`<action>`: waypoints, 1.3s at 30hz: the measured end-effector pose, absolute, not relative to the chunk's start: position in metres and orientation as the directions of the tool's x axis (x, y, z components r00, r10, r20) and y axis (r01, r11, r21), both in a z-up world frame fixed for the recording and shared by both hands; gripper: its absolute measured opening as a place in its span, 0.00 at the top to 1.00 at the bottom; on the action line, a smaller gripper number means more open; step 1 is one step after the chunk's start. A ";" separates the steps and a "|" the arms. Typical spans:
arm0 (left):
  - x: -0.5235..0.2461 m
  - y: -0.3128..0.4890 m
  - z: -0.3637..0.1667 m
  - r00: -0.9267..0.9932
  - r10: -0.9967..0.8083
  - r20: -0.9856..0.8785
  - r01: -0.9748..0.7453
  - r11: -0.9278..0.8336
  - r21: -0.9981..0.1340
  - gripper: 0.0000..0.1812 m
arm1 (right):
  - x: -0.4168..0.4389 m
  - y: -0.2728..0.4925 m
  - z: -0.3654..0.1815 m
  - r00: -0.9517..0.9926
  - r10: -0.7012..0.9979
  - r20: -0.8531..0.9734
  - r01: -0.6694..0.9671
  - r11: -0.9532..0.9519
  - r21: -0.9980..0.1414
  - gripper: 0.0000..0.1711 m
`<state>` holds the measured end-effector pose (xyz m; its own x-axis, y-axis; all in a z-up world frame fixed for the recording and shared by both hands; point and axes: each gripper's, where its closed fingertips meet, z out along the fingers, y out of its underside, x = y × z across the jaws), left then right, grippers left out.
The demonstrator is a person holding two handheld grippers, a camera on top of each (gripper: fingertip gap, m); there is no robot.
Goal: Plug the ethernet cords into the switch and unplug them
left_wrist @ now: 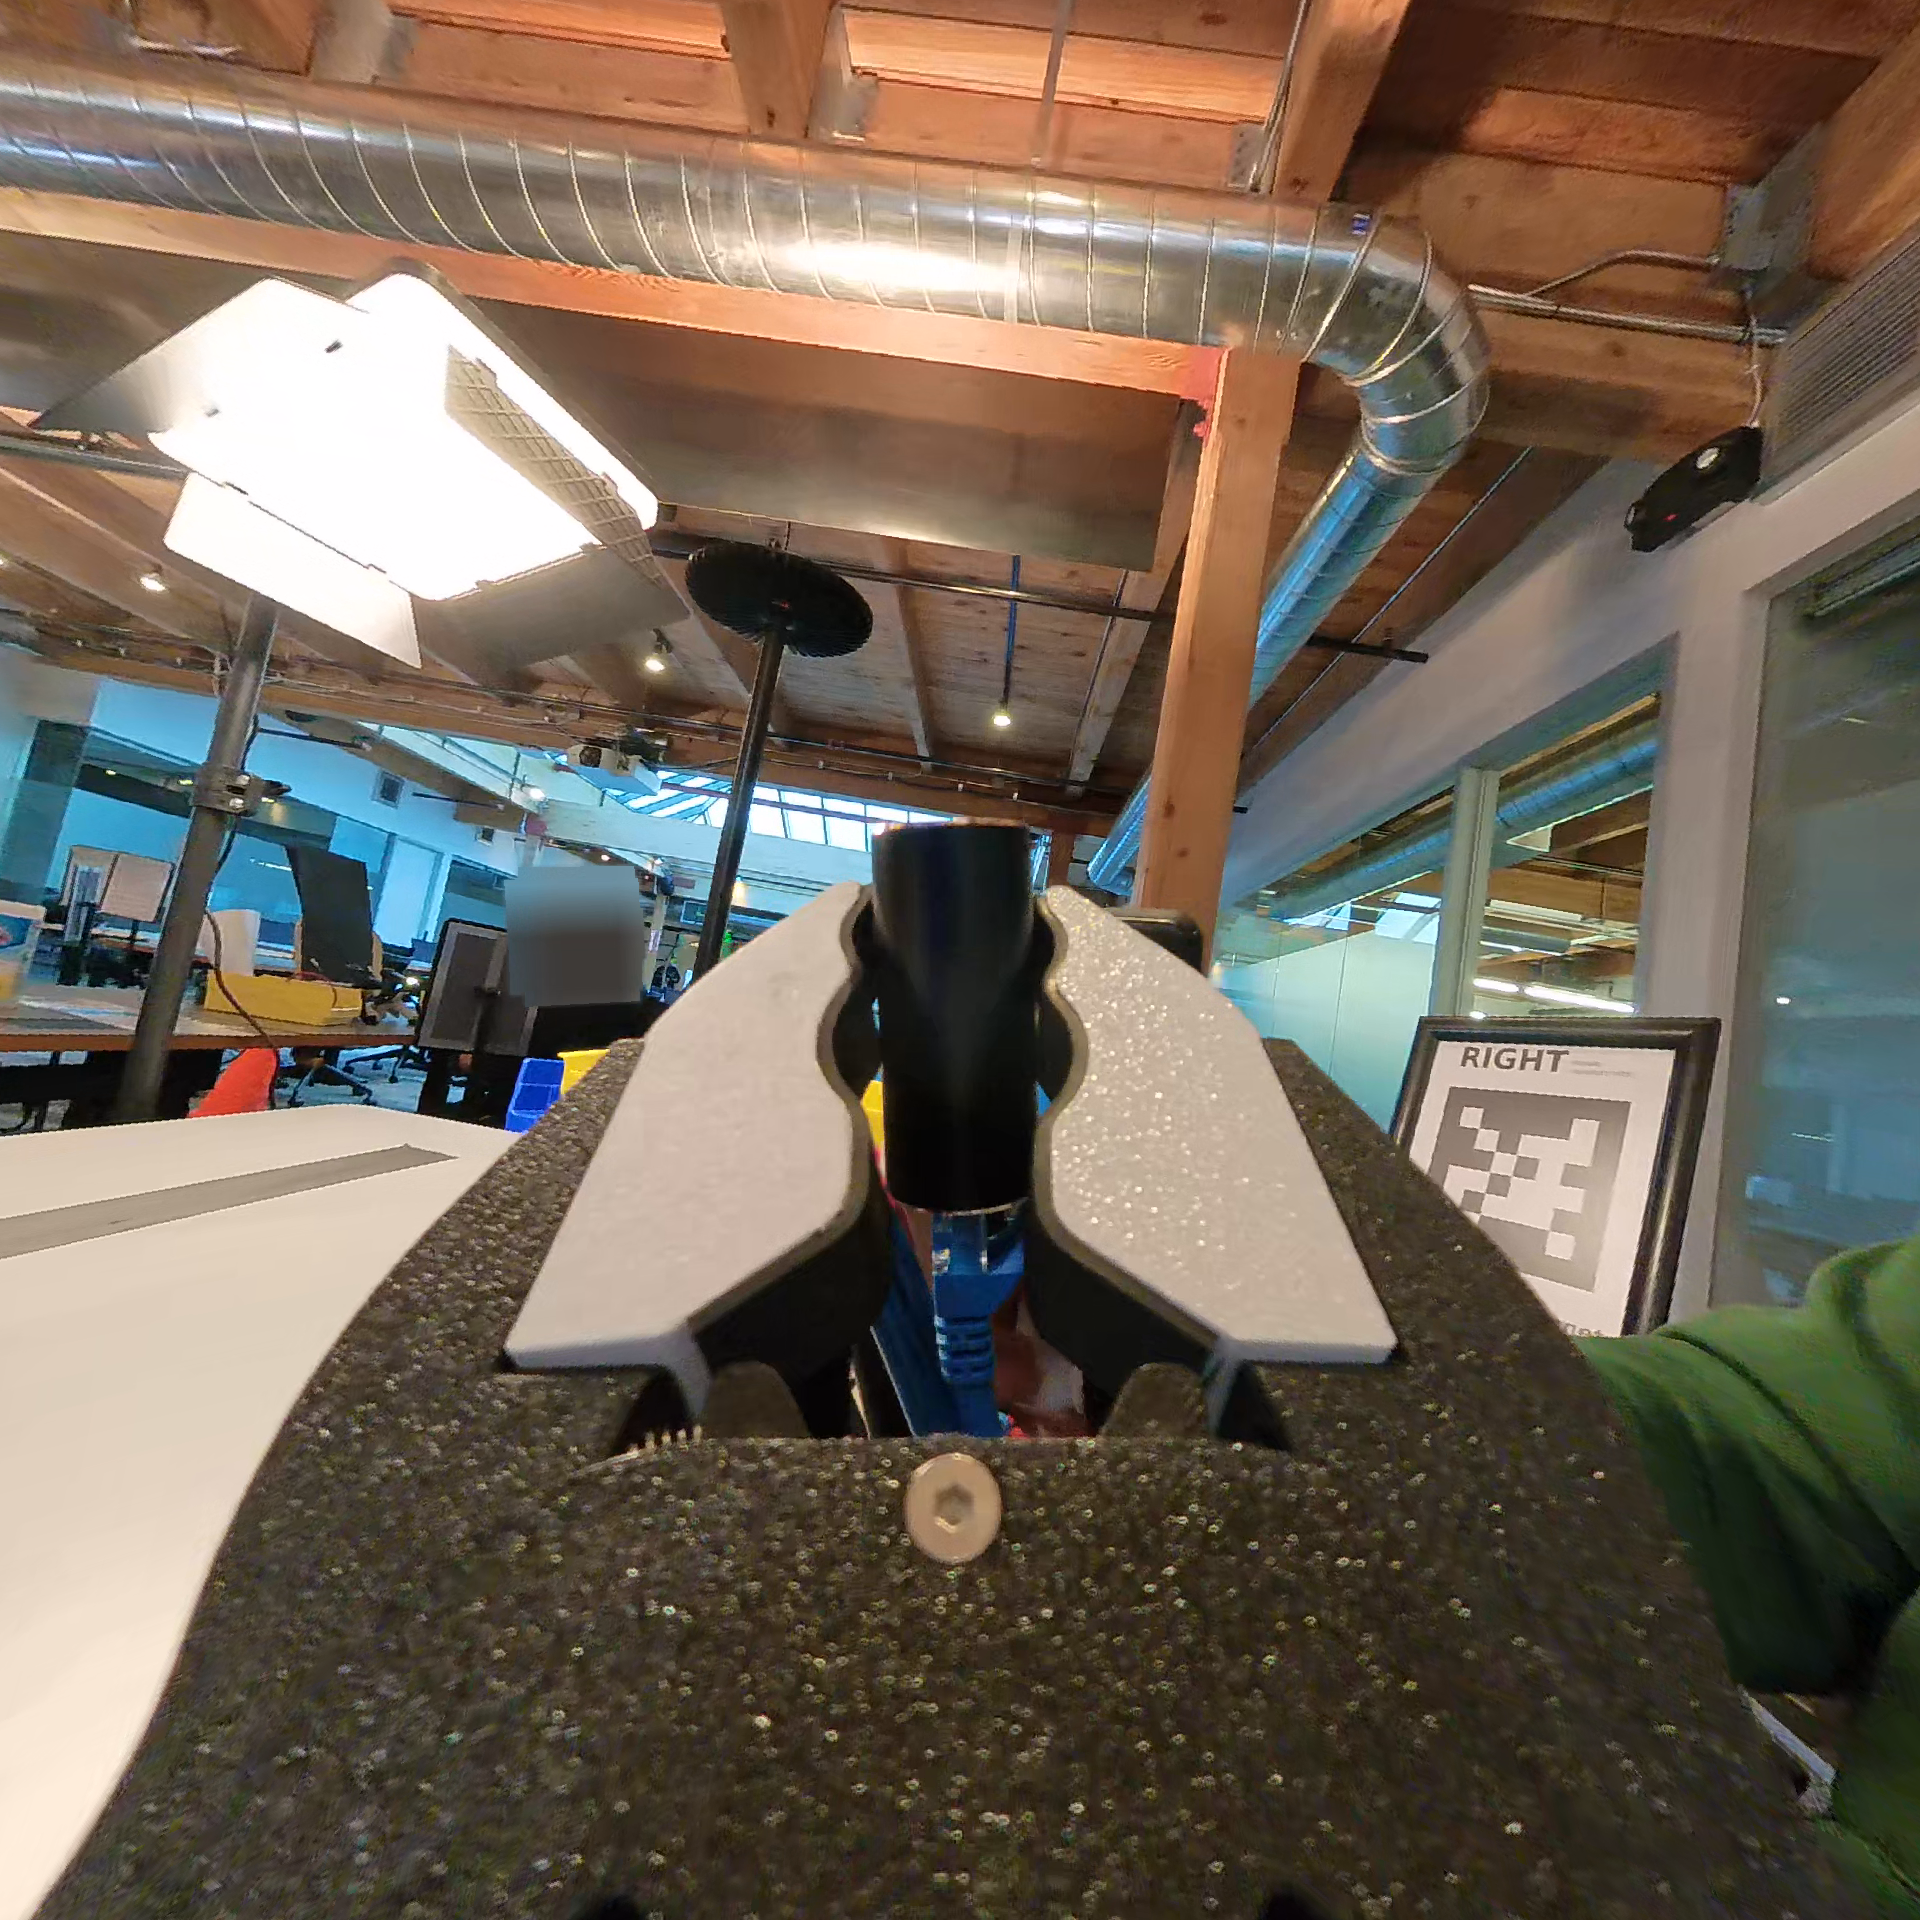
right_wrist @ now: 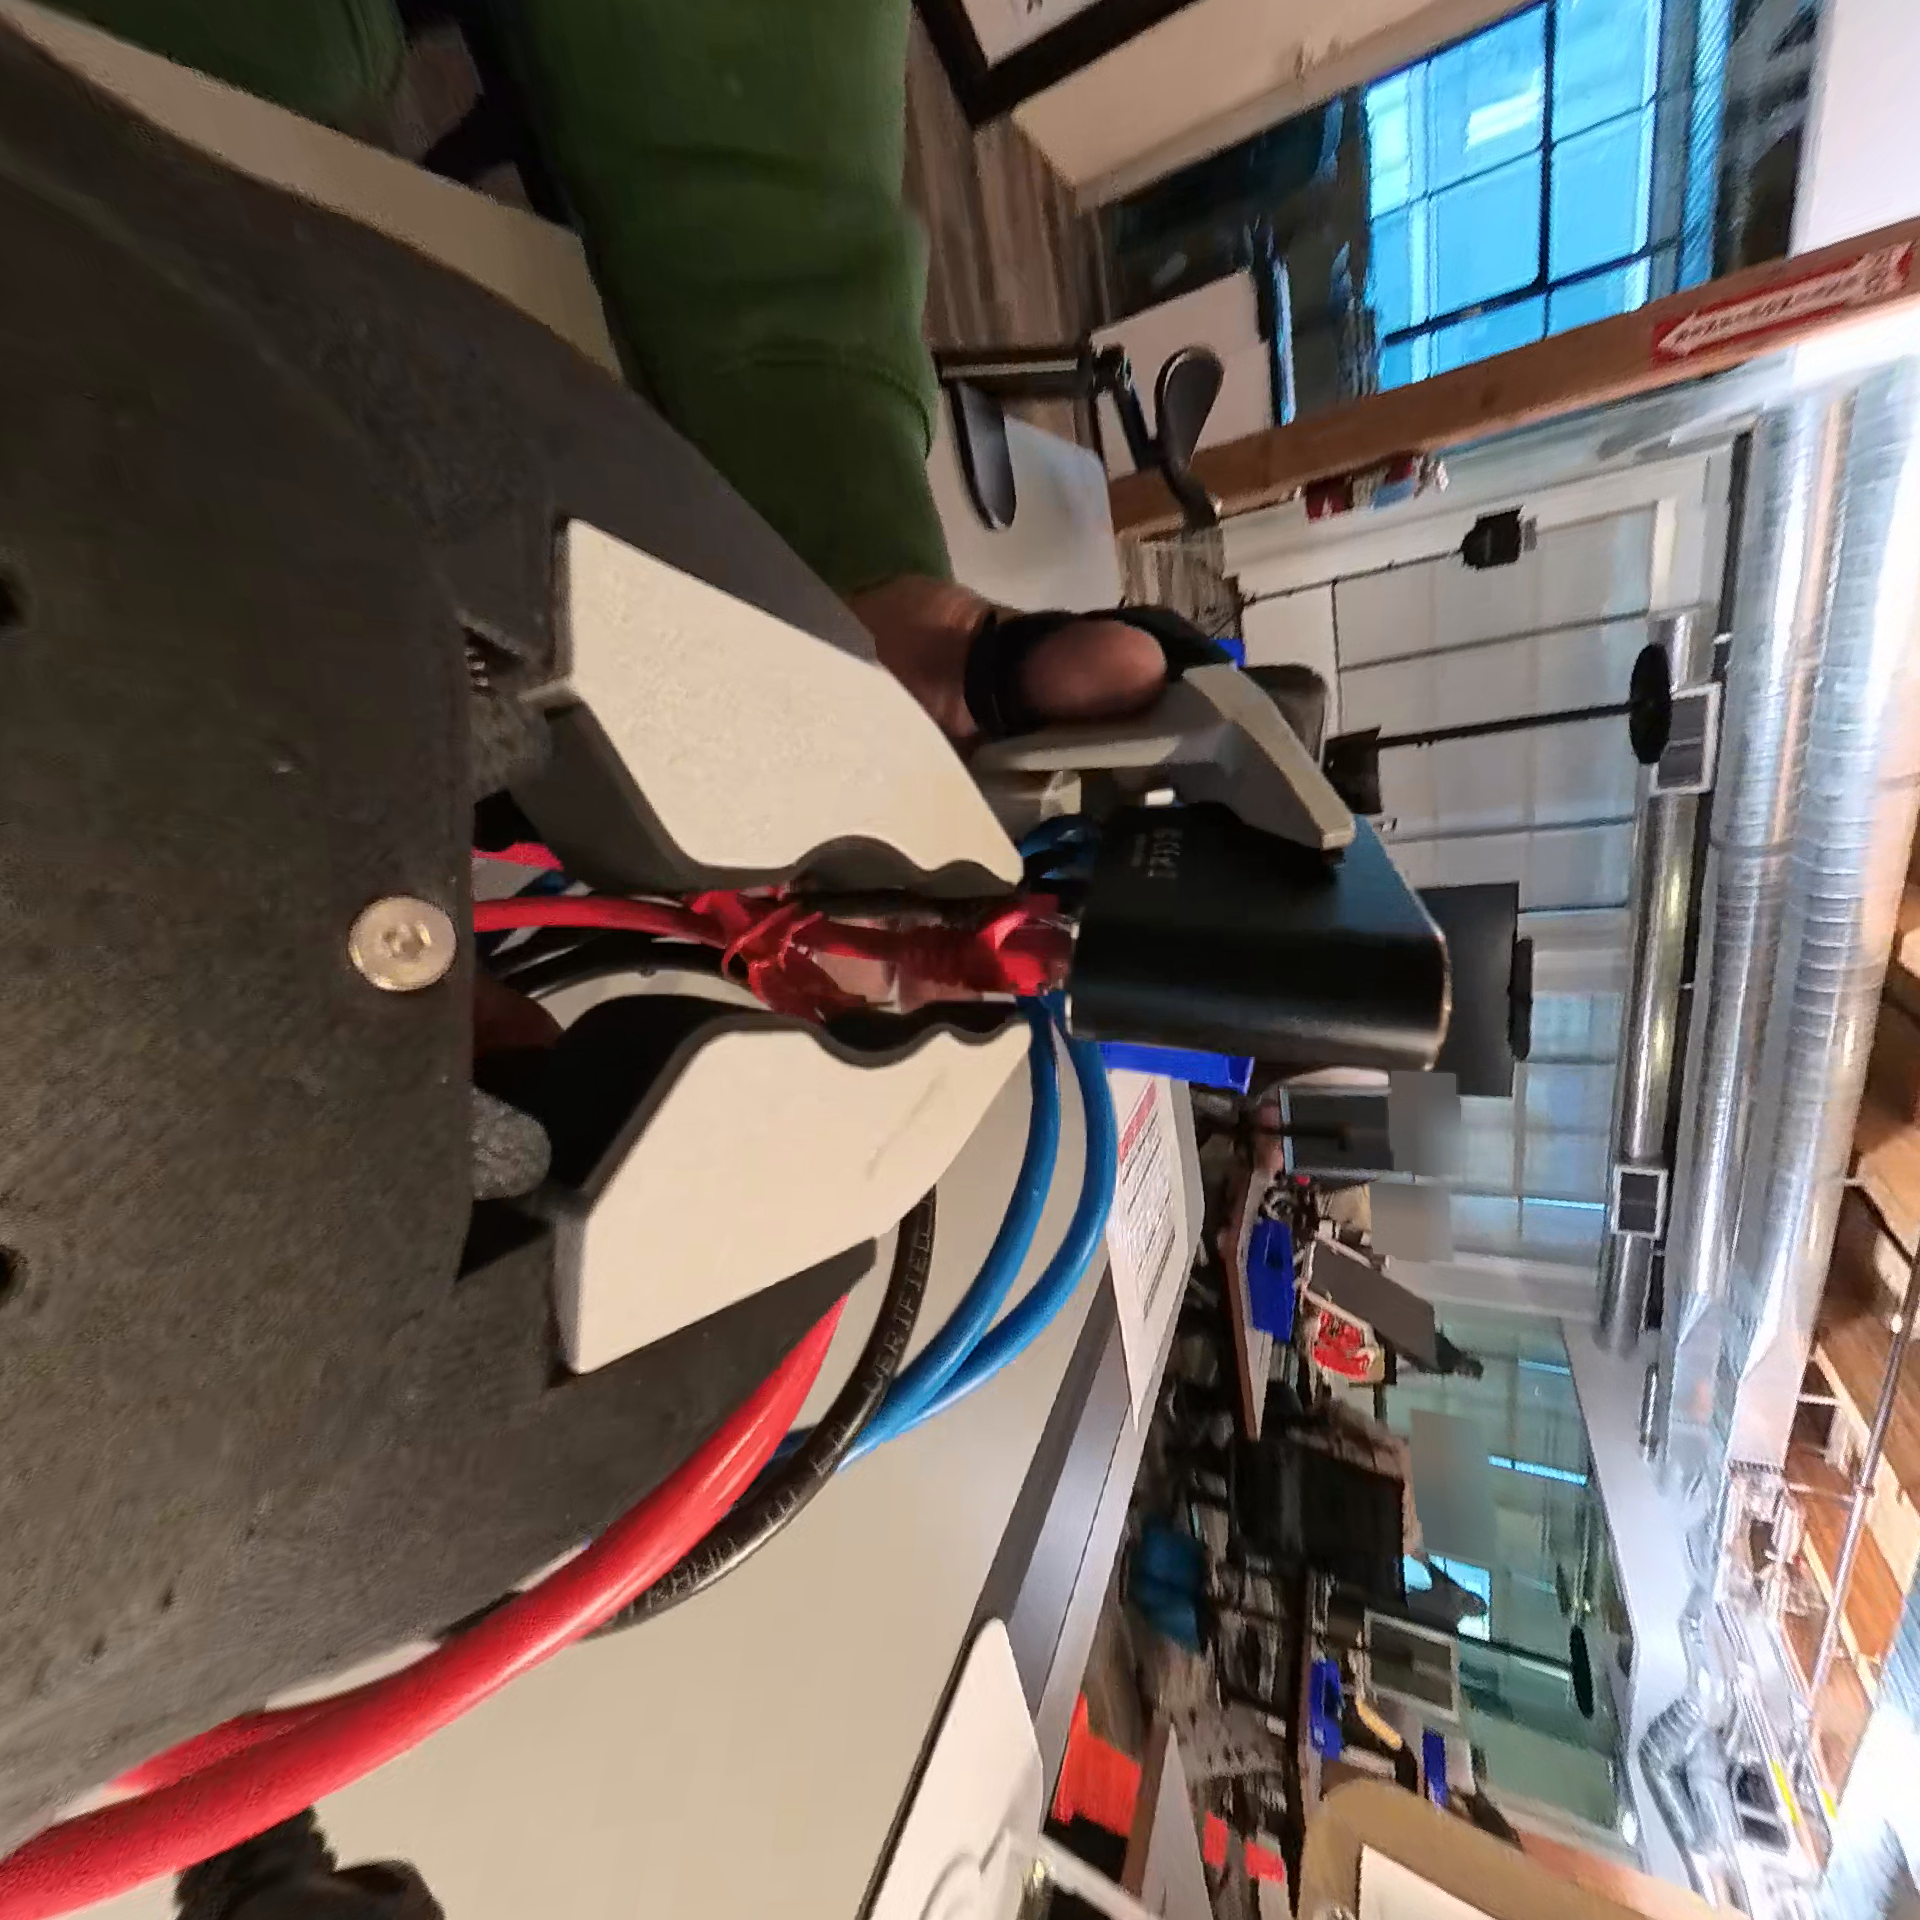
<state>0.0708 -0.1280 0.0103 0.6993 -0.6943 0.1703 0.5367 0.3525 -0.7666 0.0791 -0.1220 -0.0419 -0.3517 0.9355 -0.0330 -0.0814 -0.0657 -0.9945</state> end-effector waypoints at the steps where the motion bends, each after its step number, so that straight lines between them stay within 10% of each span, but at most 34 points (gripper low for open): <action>1: 0.072 -0.128 0.010 0.699 -0.694 0.171 0.535 0.348 -0.770 0.85 | 0.080 -0.123 -0.042 -0.372 0.927 -0.050 -0.076 -0.084 -0.994 0.91; 8: 0.069 -0.134 0.010 0.766 -0.633 0.108 0.396 0.335 -0.855 0.76 | 0.087 -0.116 -0.049 -0.338 0.932 0.131 -0.082 0.110 -0.991 0.91; 15: 0.065 -0.149 0.000 0.892 -0.346 -0.291 -0.124 0.431 -0.894 0.68 | 0.089 -0.108 -0.058 -0.169 0.857 0.487 -0.090 0.479 -0.873 0.89; 26: 0.084 -0.147 -0.041 0.658 -0.117 -0.744 -0.682 0.326 -0.654 0.60 | 0.080 -0.117 -0.090 -0.117 0.553 0.825 0.031 0.833 -0.553 0.91; 39: 0.080 -0.136 -0.108 0.445 -0.243 -0.862 -0.872 0.104 -0.479 0.82 | 0.077 -0.122 -0.115 -0.164 0.362 0.918 0.098 0.932 -0.350 0.91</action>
<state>0.0797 -0.1364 -0.1075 0.4447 -0.2426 -0.8622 -0.8717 0.1041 -0.4789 0.0768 -0.1218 -0.1152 -0.1640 0.3616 0.9178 0.0976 0.9318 -0.3497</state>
